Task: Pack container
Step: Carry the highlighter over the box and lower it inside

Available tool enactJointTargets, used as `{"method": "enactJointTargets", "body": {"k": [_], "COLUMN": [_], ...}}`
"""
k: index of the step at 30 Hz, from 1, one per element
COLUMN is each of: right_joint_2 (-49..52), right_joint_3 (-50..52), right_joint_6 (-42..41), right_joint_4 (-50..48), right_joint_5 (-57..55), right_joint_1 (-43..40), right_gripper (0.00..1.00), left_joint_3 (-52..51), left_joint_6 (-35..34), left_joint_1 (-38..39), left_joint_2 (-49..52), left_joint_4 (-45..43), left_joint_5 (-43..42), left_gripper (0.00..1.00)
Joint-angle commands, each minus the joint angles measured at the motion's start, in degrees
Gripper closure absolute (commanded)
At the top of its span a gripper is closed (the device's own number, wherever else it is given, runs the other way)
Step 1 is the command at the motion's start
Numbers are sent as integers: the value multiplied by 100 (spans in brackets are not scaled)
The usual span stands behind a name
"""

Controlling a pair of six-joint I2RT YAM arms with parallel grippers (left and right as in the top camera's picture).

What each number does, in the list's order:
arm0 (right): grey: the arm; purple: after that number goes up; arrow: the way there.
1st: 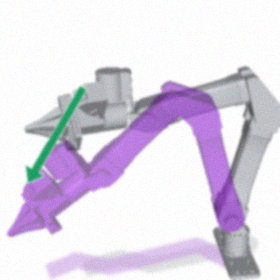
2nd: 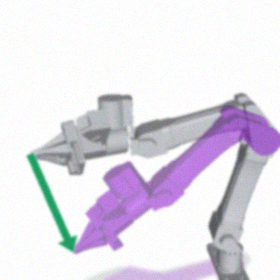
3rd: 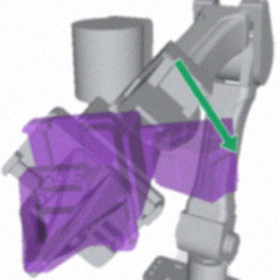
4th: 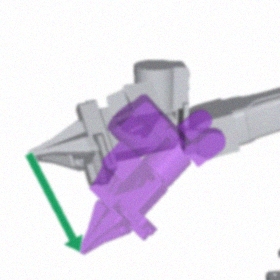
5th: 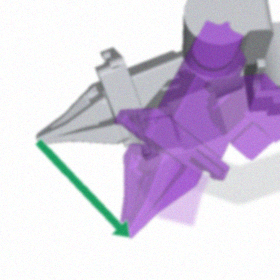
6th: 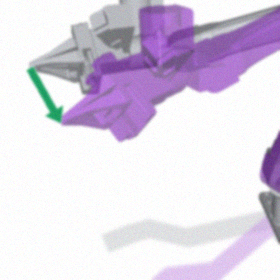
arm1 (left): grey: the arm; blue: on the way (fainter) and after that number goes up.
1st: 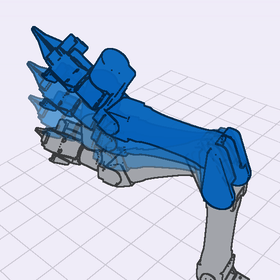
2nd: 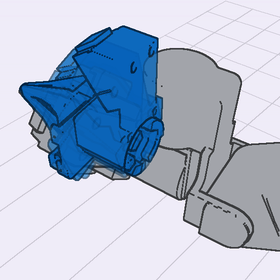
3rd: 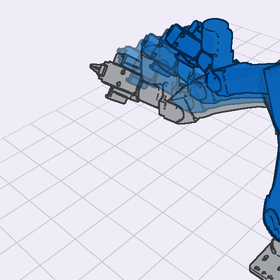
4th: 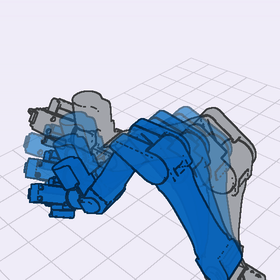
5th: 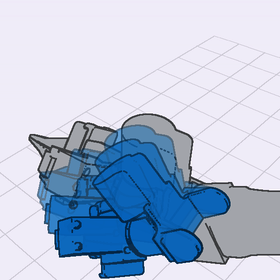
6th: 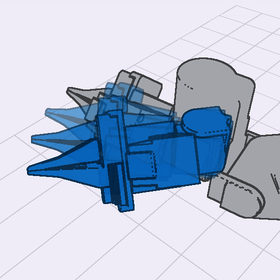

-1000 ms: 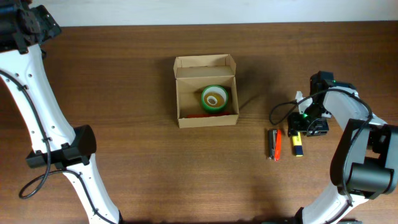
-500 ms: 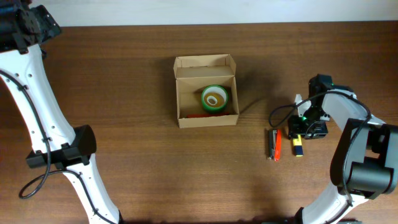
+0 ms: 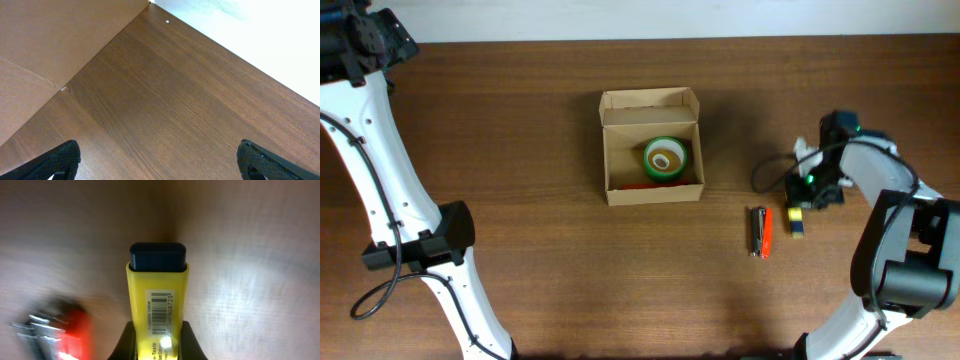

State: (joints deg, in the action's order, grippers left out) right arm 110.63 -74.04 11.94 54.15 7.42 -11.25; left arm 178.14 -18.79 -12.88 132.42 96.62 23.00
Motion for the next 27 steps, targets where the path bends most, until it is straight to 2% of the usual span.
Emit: {"method": "enactJointTargets", "body": {"k": [1,7,12,15,22,24,27], "right_joint_2": [-66,-66,-66,-66,369,654,1152], "right_joint_3": [-1228,-3932,-5324,-5565,-5543,-5541,-5541], "right_joint_6": [-39,50,1095,2074,4227,4518,4529], "right_joint_4": [151,826,1019,1222,1801,1954,2076], "right_joint_5": [787,754,761,664,-321,-616,-715], "right_joint_1": [37,122,761,1440,3101,3407,3676], "right_gripper": [96,96,96,96,96,96,96], "left_joint_3": [66,66,66,66,66,66,66], "left_joint_6": [90,90,90,90,90,90,90], "left_joint_1": [-31,-31,-31,-31,-31,-31,-31], "left_joint_2": [-129,-129,-129,-129,-129,-129,-129], "left_joint_4": [2,2,2,2,2,2,2], "left_joint_5": [79,79,79,79,79,79,79], "left_gripper": [0,0,0,0,0,0,0]}}
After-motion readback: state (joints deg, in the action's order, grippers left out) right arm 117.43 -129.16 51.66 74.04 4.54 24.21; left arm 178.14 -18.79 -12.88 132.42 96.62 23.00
